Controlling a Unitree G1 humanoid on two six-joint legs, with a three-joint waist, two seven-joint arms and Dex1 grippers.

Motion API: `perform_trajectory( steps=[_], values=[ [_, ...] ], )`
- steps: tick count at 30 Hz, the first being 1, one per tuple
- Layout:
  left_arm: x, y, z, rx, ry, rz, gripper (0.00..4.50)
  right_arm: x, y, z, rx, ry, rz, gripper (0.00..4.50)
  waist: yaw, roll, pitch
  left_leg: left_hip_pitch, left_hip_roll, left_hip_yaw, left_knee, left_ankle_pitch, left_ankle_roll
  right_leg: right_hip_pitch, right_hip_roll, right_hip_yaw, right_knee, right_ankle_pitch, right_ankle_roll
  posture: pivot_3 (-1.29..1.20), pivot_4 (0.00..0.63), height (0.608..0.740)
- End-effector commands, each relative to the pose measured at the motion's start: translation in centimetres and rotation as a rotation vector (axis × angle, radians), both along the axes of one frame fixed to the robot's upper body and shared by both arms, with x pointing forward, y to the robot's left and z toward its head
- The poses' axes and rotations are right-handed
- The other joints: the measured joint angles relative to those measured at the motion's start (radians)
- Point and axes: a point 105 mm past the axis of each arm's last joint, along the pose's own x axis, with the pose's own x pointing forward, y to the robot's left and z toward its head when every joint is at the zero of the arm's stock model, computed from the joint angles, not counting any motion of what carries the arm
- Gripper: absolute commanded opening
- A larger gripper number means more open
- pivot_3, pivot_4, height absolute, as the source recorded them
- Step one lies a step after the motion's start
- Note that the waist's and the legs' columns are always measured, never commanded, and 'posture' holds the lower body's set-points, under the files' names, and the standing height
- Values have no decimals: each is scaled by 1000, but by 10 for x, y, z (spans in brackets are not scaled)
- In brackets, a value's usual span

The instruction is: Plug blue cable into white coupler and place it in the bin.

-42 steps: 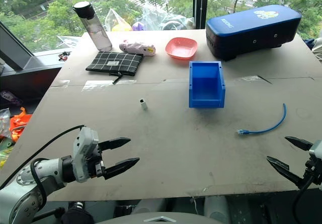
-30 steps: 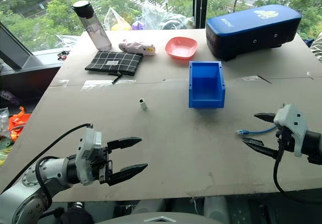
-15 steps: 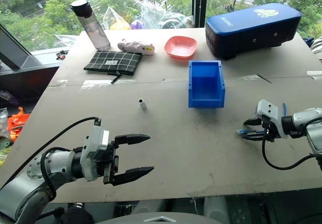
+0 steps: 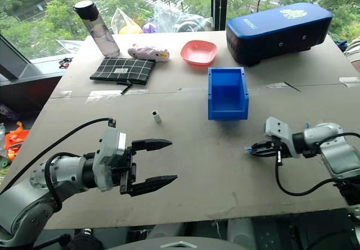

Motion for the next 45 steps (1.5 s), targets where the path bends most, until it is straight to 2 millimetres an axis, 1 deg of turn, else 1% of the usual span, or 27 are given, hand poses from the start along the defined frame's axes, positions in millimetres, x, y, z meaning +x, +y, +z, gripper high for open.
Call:
perform_trajectory(
  steps=[1,4,6,9,11,12,15,16,17,19,21,25,30,33,36,37,38,39,43,44,45],
  values=[
    [2,4,0,23,-11,-7,4500,5,37,5,-30,-72,43,37,-3,0,0,0,0,0,0,0,0,0,0,0,0,0,0,0,150,740],
    [5,7,-7,104,-33,-10,4500,13,64,-1,-47,-99,66,37,0,-1,0,-1,-1,-1,1,0,0,0,-1,-1,0,0,0,0,150,740],
    [8,8,-9,127,-50,-4,4500,16,78,-6,-65,-103,85,37,-1,-1,0,-1,-2,-1,0,0,0,0,-1,-1,0,0,0,0,150,740],
    [12,7,-13,144,-48,-4,4500,20,85,-14,-93,-109,84,37,-7,-5,-3,-1,-1,-2,0,0,0,0,-1,-2,0,0,0,0,150,740],
    [15,6,-19,162,-39,-12,4500,23,85,-19,-102,-114,70,795,-12,-6,-4,1,0,-2,0,0,-1,0,0,-1,1,0,-1,0,150,740],
    [19,5,-22,179,-43,-14,4500,22,84,-17,-83,-117,67,1020,-12,-6,-4,2,1,-1,-1,-1,-1,0,1,0,2,1,-1,0,150,740],
    [30,2,-30,210,-44,-4,4500,17,83,0,35,-153,41,2363,-9,-6,-4,3,1,-1,-1,-1,-1,0,2,1,3,1,-1,0,150,740],
    [35,0,-32,206,-40,6,4500,14,80,6,72,-170,30,2789,-7,-5,-3,3,1,-1,-1,-1,-1,0,2,0,4,1,-1,0,150,740],
    [39,-3,-33,204,-40,12,4500,9,77,11,103,-179,19,2940,-5,-5,-3,3,2,-2,-1,-1,-2,0,3,0,3,1,-1,0,150,740],
    [50,-13,-37,203,-33,25,4500,-3,63,20,181,-181,-42,2940,5,-4,-3,2,2,-3,-1,-1,-2,0,2,-2,2,1,-1,0,150,740],
    [57,-22,-38,199,-32,23,4500,-14,51,26,223,-183,-90,2940,13,-4,-3,-2,1,-4,0,-1,-2,-1,2,-5,1,1,-1,0,150,740],
    [74,-38,-46,200,-33,-6,4500,-51,20,29,303,-172,-235,2940,25,-5,-4,-3,-1,-5,2,-1,-2,-2,0,-3,1,1,-1,0,150,740],
    [92,-53,-66,231,-44,-62,4500,-83,-1,22,307,-162,-384,2940,18,-4,-5,-1,-1,-3,3,-1,-2,-1,1,-2,3,1,0,0,150,740],
    [101,-66,-77,244,-66,-109,4500,-91,-6,21,308,-169,-463,2940,18,-4,-5,0,-1,-3,3,-1,-2,0,1,-2,4,1,0,0,150,740],
    [104,-82,-84,236,-62,-162,3671,-96,-7,17,298,-174,-504,3008,20,-4,-5,0,-1,-3,4,-1,-2,0,1,-1,4,1,1,0,150,740],
    [104,-85,-86,240,-57,-186,3175,-97,-6,17,296,-177,-517,3008,22,-4,-5,0,-1,-4,4,-1,-2,0,1,-1,4,1,1,0,150,740],
    [102,-87,-89,246,-52,-212,2837,-97,-6,16,297,-182,-529,3008,23,-5,-5,0,-1,-3,4,-1,-2,0,1,-2,4,1,1,0,150,740],
    [101,-89,-92,253,-49,-229,2303,-97,-6,16,299,-185,-538,3008,24,-5,-5,0,-1,-4,4,-1,-2,0,1,-2,4,1,1,0,150,740],
    [99,-86,-98,274,-44,-264,427,-97,-2,15,304,-195,-564,3008,22,-5,-6,0,-2,-4,4,-1,-2,0,0,-2,4,1,1,0,150,740],
    [99,-85,-98,272,-47,-267,24,-96,-1,13,306,-190,-572,3008,22,-5,-6,0,-2,-4,4,-1,-2,0,0,-2,4,1,1,0,150,740],
    [99,-84,-97,260,-50,-271,24,-95,1,11,312,-181,-576,3008,22,-5,-6,0,-2,-4,4,-1,-2,0,0,-2,4,1,2,0,150,740]
  ],
)
